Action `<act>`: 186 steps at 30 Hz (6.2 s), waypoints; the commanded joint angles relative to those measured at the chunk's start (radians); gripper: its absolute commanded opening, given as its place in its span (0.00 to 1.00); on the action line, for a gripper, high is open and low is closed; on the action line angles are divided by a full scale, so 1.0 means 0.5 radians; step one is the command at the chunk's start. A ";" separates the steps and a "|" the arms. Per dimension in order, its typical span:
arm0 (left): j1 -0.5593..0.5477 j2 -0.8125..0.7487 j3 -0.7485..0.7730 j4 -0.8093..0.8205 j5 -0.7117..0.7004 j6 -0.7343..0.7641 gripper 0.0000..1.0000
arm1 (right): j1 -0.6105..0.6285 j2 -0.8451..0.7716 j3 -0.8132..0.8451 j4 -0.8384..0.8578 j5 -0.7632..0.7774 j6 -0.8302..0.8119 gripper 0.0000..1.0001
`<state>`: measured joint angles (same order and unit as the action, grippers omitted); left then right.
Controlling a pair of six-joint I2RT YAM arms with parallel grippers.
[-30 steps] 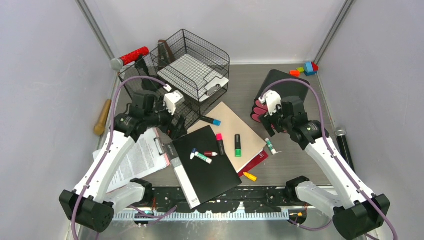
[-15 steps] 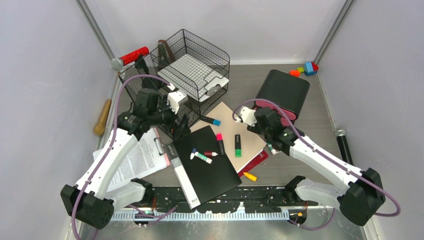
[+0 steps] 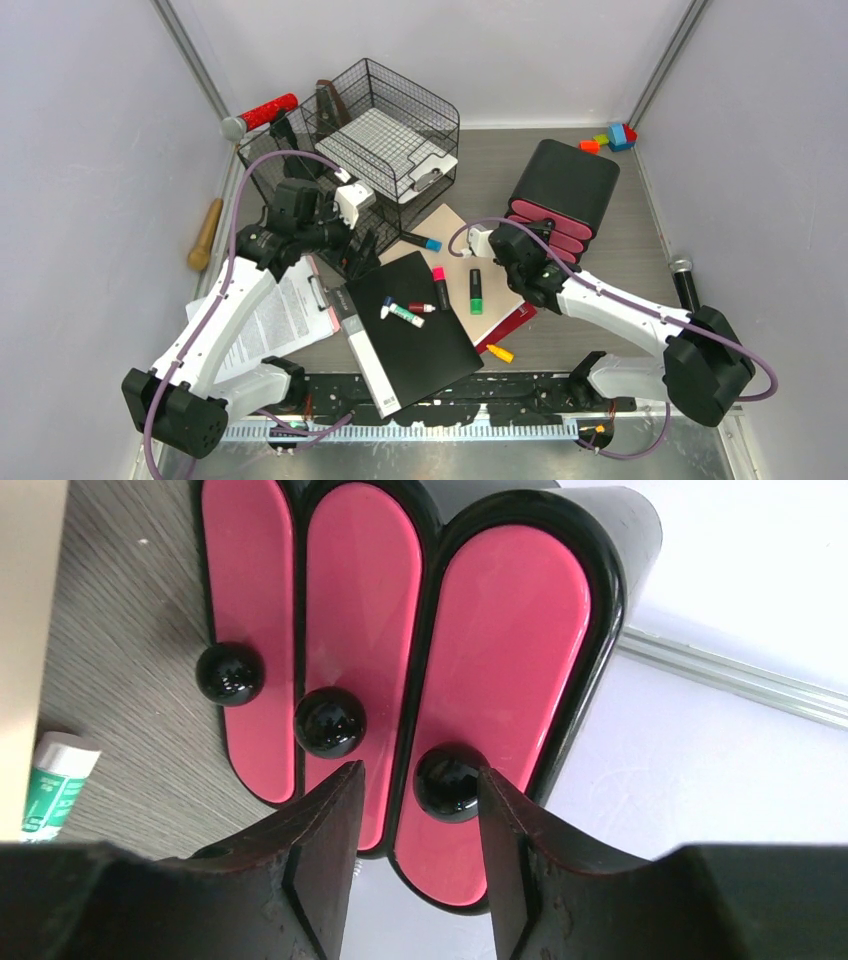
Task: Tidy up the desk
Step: Open the drawer in the storage box, then pick up the stationery from the center of the board, then place the stationery in the drawer.
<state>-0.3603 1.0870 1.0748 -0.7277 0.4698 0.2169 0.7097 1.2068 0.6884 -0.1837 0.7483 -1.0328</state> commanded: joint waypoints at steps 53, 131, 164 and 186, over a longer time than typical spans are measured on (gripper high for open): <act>-0.009 0.052 -0.048 0.141 -0.127 0.094 0.99 | 0.468 -0.021 0.017 -0.403 0.066 0.369 0.36; 0.021 -0.305 -0.188 0.200 -0.146 0.097 0.99 | -0.070 0.628 1.629 -1.483 -1.334 1.657 0.01; 0.021 -0.270 -0.158 0.216 -0.170 0.099 0.99 | -0.740 0.529 1.703 -1.701 -1.318 0.857 0.48; 0.047 -0.284 -0.117 0.292 -0.508 -0.012 0.99 | -0.176 0.625 1.438 -0.933 -1.867 1.709 0.79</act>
<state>-0.3508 0.9642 0.9798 -0.6411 0.3065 0.2504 0.5808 1.4742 1.4570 -0.8238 -0.1295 -0.3355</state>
